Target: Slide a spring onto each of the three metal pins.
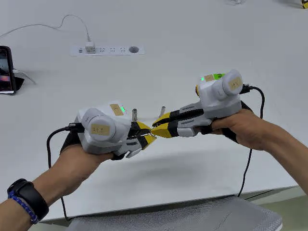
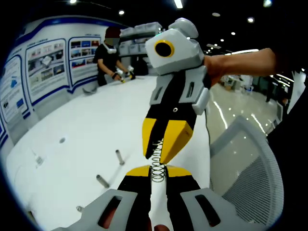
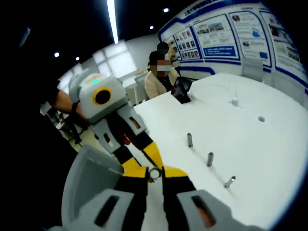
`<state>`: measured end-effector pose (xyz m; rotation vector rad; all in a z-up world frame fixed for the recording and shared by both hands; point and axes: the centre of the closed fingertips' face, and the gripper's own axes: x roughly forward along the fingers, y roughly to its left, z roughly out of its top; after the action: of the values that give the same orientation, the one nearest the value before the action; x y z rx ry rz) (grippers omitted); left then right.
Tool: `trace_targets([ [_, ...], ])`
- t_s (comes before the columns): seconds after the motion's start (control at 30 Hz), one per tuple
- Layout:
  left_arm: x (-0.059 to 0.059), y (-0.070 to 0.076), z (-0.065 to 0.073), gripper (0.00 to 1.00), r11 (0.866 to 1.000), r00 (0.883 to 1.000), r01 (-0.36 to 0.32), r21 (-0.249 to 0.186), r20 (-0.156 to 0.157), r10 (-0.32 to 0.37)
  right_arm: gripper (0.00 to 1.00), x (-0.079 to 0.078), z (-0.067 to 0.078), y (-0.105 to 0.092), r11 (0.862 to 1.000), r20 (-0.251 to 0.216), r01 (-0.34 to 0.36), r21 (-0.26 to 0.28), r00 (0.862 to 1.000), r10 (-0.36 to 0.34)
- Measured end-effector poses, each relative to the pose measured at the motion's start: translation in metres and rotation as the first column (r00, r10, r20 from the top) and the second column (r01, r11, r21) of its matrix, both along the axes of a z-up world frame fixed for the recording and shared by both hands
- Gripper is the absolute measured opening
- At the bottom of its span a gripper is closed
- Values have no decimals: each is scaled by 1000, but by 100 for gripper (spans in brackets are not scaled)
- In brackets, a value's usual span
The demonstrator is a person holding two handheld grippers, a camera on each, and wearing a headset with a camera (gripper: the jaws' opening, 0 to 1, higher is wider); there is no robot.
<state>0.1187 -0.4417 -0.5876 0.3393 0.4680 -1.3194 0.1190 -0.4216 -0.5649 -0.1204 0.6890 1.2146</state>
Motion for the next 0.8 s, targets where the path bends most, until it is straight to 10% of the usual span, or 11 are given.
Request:
trace_targets([
  [0.2,0,-4,11,10,999,1000,17,-35,6,-17,13,-2,6,-1,982,51,-144,-125,987,151],
  [0.43,-1,-7,18,10,998,999,48,-42,25,-47,13,-9,8,-2,923,78,-284,-262,947,313],
  [0.8,-7,-5,16,10,997,997,68,-37,26,-68,13,-12,2,-2,893,97,-333,-303,921,377],
])
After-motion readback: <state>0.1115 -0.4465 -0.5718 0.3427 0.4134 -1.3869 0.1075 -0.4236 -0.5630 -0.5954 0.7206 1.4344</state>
